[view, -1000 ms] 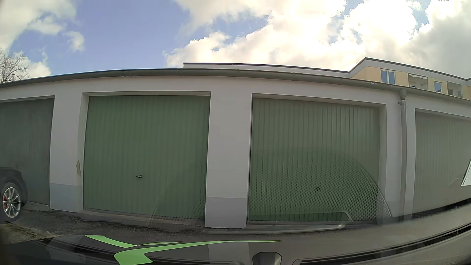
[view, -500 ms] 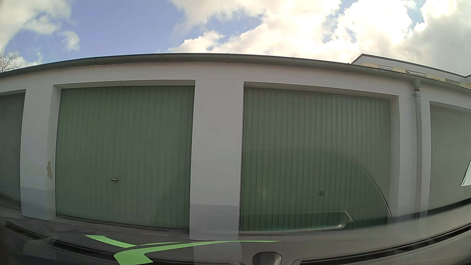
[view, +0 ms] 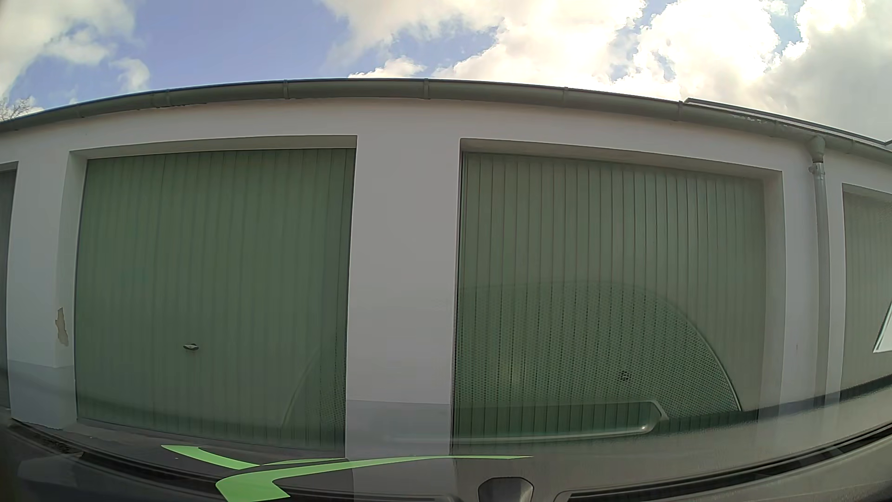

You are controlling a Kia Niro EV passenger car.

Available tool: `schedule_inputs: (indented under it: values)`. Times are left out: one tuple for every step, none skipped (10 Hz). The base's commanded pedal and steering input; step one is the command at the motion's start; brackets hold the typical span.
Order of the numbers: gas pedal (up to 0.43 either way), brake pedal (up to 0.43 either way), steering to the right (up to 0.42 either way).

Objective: Follow the waypoints while adhering to traffic rules and regulations

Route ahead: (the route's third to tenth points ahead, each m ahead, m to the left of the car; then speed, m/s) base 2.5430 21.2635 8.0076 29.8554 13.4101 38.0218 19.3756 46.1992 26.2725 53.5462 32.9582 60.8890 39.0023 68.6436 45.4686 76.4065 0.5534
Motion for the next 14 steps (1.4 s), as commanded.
schedule_inputs:
  values:
    - [0.0,0.232,-0.003]
    - [0.0,0.232,-0.004]
    - [0.0,0.232,-0.005]
    - [0.0,0.238,-0.005]
    - [0.0,0.244,-0.005]
    - [0.0,0.244,-0.005]
    - [0.0,0.262,-0.004]
    - [0.0,0.287,-0.004]
    - [0.0,0.299,-0.004]
    - [0.0,0.305,-0.003]
    - [0.0,0.305,-0.004]
    - [0.0,0.305,-0.004]
    - [0.0,0.305,-0.004]
    - [0.0,0.299,-0.004]
